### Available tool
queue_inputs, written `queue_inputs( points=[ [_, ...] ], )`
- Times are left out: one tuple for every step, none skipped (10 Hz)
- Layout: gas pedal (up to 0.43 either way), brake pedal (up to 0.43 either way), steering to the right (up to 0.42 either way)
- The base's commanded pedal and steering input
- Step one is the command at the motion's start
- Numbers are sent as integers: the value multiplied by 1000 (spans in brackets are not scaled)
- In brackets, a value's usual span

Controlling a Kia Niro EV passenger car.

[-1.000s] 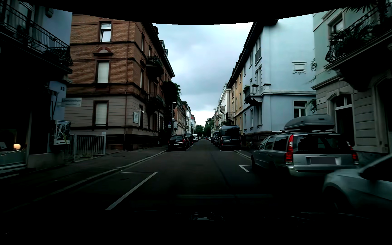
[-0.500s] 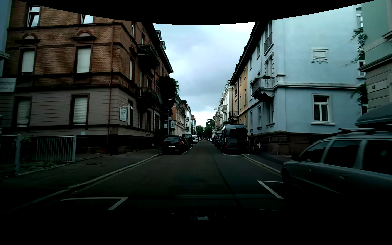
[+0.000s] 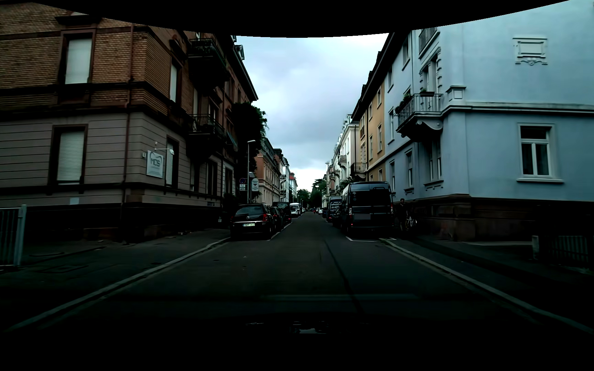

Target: Follow the waypoints while adhering to traffic rules and regulations

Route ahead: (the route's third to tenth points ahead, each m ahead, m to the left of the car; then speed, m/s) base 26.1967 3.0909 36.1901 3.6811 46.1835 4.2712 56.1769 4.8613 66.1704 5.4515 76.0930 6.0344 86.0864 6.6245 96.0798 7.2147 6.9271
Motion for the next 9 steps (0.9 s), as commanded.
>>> queue_inputs(
  points=[
    [67, 0, -1],
    [67, 0, -1],
    [67, 0, -1],
    [67, 0, 1],
    [79, 0, 3],
    [79, 0, 3],
    [79, 0, 1],
    [79, 0, 0],
    [87, 0, 0]
  ],
)
